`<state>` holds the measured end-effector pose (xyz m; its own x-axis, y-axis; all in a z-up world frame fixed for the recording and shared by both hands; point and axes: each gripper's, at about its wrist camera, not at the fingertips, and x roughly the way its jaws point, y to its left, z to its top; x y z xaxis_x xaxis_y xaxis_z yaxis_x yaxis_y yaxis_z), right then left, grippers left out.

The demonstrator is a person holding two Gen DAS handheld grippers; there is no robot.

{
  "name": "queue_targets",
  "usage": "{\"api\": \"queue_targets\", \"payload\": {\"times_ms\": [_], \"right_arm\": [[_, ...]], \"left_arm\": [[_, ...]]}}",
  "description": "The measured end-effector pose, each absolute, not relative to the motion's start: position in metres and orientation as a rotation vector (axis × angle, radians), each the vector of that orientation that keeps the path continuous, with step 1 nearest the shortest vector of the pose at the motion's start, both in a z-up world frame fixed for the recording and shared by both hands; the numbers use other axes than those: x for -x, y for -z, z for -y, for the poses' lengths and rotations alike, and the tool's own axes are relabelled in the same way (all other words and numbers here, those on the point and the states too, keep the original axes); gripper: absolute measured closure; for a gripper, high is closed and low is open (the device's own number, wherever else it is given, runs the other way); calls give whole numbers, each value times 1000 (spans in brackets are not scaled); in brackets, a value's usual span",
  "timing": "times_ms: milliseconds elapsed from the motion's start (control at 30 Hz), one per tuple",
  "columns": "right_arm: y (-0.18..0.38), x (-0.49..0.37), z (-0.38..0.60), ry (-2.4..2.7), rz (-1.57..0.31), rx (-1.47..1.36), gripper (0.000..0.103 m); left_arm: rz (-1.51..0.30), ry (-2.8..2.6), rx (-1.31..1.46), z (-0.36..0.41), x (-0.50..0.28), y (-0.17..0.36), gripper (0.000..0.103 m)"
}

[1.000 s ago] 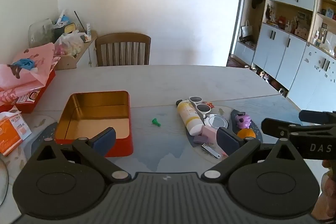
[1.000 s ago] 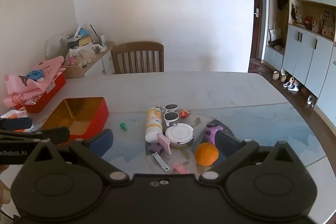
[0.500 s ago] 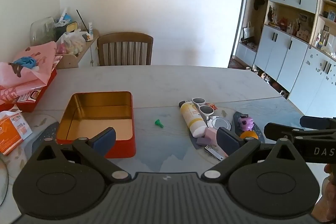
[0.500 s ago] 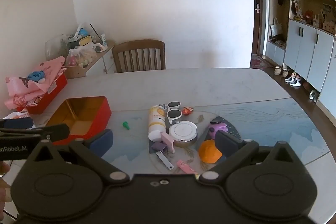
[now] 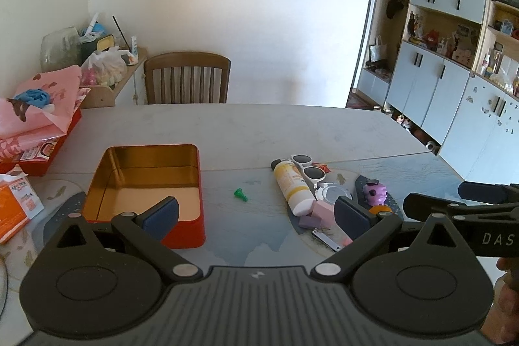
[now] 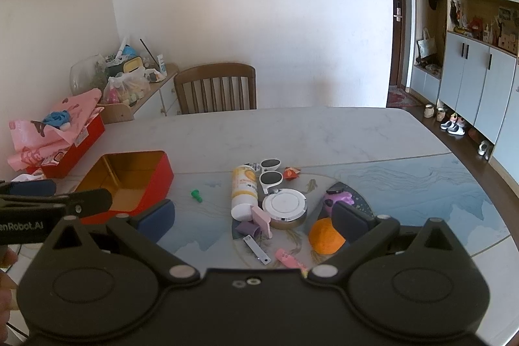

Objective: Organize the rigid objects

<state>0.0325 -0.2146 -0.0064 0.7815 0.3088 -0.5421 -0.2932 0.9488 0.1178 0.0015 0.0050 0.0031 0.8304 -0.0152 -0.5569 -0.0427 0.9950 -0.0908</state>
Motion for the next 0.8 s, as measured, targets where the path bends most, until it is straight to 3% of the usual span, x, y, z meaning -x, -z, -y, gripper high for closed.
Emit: {"api": "queue_targets", "payload": {"times_ms": [800], "right_arm": [[23, -98, 264, -377, -603, 20, 1]], "left_arm": [[-616, -55, 147, 17, -57, 11, 0]]}}
